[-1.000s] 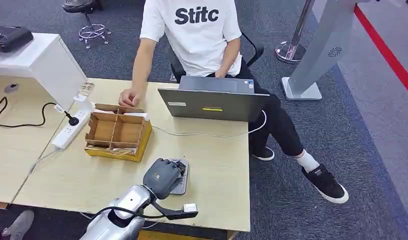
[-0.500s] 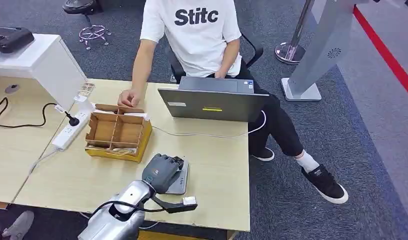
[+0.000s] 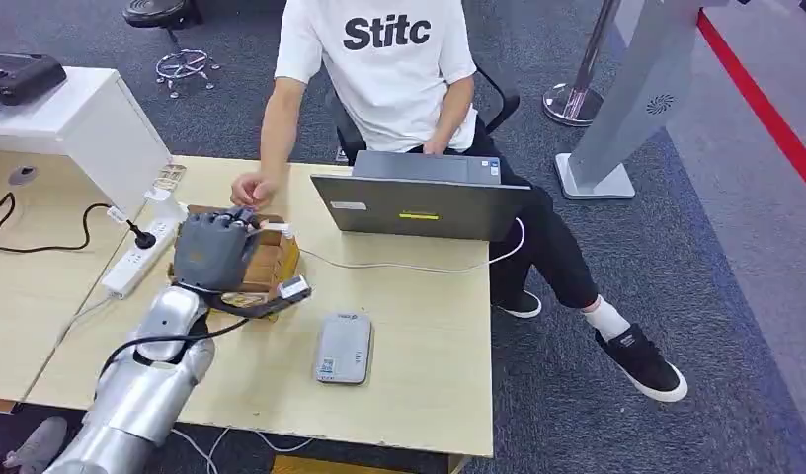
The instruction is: Pass the card to the sensor for recognition and then transmit it.
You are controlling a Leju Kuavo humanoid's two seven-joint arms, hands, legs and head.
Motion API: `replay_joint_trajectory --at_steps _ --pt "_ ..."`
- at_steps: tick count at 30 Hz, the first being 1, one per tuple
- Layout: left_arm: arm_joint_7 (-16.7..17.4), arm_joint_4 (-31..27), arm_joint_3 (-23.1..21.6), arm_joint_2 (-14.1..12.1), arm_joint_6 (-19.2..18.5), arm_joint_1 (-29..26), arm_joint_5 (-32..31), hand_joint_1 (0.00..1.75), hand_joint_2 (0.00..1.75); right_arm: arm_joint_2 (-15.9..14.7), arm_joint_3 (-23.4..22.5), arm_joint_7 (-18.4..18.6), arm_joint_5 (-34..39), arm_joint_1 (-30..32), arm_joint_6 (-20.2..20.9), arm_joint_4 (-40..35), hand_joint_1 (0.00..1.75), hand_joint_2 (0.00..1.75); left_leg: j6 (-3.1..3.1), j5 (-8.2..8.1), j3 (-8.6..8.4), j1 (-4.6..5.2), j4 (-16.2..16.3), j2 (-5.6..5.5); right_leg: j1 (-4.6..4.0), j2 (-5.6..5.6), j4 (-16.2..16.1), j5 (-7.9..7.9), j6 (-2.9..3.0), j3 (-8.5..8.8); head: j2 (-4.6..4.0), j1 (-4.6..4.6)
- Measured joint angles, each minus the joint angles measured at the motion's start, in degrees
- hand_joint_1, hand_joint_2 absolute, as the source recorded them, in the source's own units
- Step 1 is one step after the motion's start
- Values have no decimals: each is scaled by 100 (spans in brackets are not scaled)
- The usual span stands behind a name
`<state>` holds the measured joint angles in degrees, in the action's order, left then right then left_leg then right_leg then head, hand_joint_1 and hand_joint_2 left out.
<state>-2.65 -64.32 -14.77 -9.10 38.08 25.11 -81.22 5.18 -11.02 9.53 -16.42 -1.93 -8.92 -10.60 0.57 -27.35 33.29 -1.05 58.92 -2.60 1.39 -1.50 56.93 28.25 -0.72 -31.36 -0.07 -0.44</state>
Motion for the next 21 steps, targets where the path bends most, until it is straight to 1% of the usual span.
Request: replay_joint_trajectory --at_steps 3,7,10,14,18,19,20,21 --pt "-59 203 306 -170 131 152 -63 175 175 0 0 9 -20 -2 4 0 0 175 -1 1 1 0 0 0 0 -1 0 0 0 -1 0 2" --pt "-162 290 623 -249 146 171 -59 175 175 0 0 17 -48 -4 4 0 0 175 -1 1 4 1 0 -1 1 -1 -2 0 0 -2 0 2" --pt "-181 312 747 -264 146 170 -122 175 175 2 0 17 -72 -5 4 0 0 175 -2 0 6 2 0 -1 1 0 -3 0 0 -2 0 2" --pt "-290 295 937 -251 153 165 -155 175 175 2 0 17 -98 -7 4 0 0 175 -2 1 5 2 0 -1 1 0 -3 0 0 -2 0 0" --pt "-453 113 1114 -205 155 85 -199 175 175 2 0 17 -116 -8 11 0 0 175 -2 1 5 1 0 -1 1 0 -3 0 0 -3 0 0" --pt "-492 74 1160 -190 153 69 -186 155 175 2 0 17 -118 -8 11 0 0 175 -2 1 5 1 0 1 0 -1 -2 0 0 -4 0 2" --pt "-531 34 1202 -168 155 56 -170 0 175 4 -2 17 -120 -8 11 0 0 175 -2 1 6 1 0 2 1 -3 -2 0 1 -5 0 0" --pt "-553 9 1238 -151 155 48 -151 0 175 4 -2 20 -127 -8 11 0 0 175 -2 1 6 1 0 4 1 -6 -2 0 1 -6 0 0"
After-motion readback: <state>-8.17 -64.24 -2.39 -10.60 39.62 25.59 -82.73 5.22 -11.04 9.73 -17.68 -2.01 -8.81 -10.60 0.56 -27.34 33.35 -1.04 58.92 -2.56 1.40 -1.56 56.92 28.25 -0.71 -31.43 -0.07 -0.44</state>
